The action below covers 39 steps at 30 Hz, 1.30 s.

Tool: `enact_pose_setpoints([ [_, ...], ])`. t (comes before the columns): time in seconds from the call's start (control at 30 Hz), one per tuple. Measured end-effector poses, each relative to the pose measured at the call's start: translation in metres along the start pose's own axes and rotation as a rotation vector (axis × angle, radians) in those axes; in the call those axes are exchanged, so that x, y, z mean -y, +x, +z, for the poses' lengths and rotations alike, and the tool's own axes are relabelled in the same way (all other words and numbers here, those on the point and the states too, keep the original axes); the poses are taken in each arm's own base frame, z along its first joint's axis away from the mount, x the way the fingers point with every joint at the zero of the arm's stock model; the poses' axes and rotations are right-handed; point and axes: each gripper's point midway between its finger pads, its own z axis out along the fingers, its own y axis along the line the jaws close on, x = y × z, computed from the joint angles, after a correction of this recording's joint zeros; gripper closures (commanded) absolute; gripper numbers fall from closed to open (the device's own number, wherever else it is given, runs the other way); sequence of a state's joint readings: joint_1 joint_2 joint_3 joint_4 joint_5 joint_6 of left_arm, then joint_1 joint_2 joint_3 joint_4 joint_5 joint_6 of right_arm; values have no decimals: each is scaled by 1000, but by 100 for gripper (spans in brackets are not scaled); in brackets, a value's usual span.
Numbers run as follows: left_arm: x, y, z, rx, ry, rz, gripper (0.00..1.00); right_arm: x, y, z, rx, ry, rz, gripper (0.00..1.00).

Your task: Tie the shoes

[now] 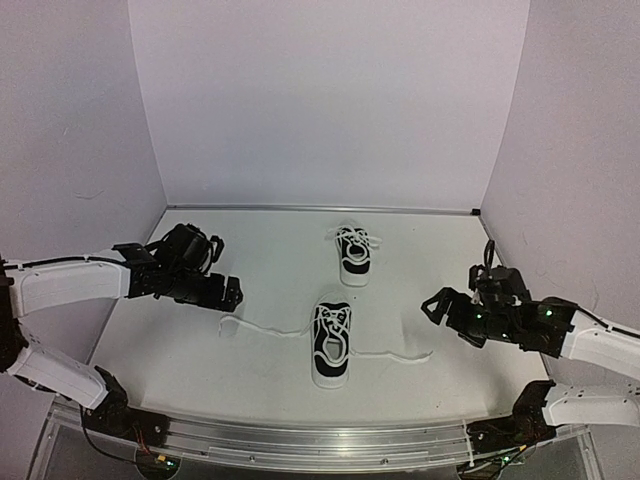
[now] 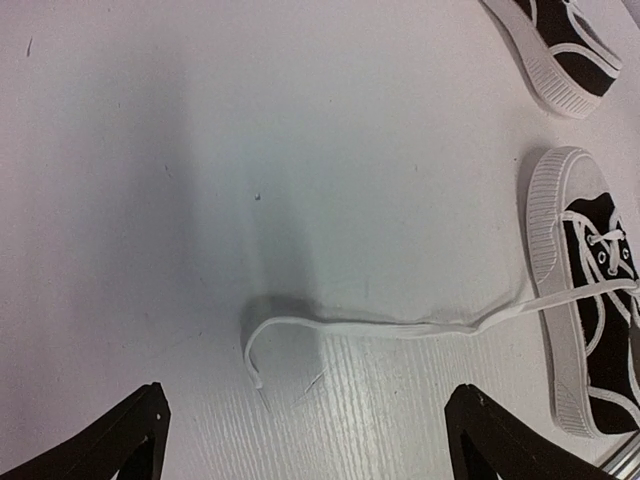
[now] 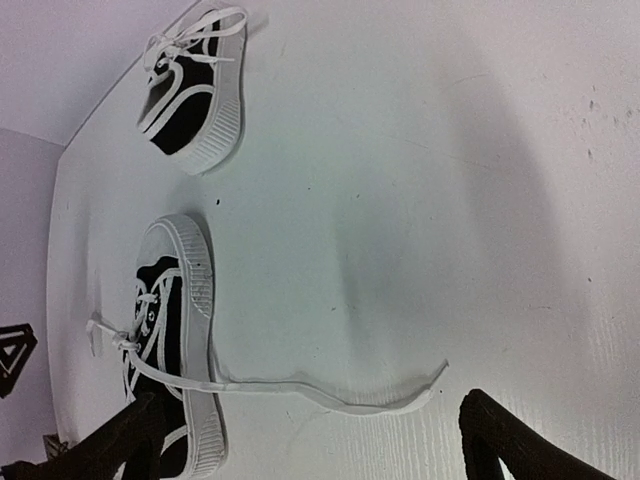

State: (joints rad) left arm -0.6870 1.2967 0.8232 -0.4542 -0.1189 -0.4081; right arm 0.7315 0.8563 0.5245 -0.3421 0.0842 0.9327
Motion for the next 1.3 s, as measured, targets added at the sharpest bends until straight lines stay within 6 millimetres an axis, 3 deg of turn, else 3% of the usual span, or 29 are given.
enact_pose_setpoints([
  [0.17,14,-14,6,16,39,61,0,-29,-17,-4,23,-57,-106,2],
  [0.33,50,-43,-3,89,165,160,1,-58,-34,-11,64,-134,-189,2],
  [0.47,73,-65,-16,170,258,252,0,-76,-36,-10,55,-185,-257,2],
  [0.67,103,-76,-32,218,398,407,1,-90,-29,-9,23,-252,-332,2],
  [0.77,113,-63,-24,217,419,505,1,-96,-27,-10,12,-286,-363,2],
  [0.87,115,-34,2,140,414,596,2,-102,-23,-8,-8,-316,-386,2],
  [1.07,111,12,59,-16,409,737,16,-111,-14,-2,-49,-363,-400,2],
  [1.3,122,35,91,-104,464,865,35,-116,-14,-3,-49,-386,-397,2],
])
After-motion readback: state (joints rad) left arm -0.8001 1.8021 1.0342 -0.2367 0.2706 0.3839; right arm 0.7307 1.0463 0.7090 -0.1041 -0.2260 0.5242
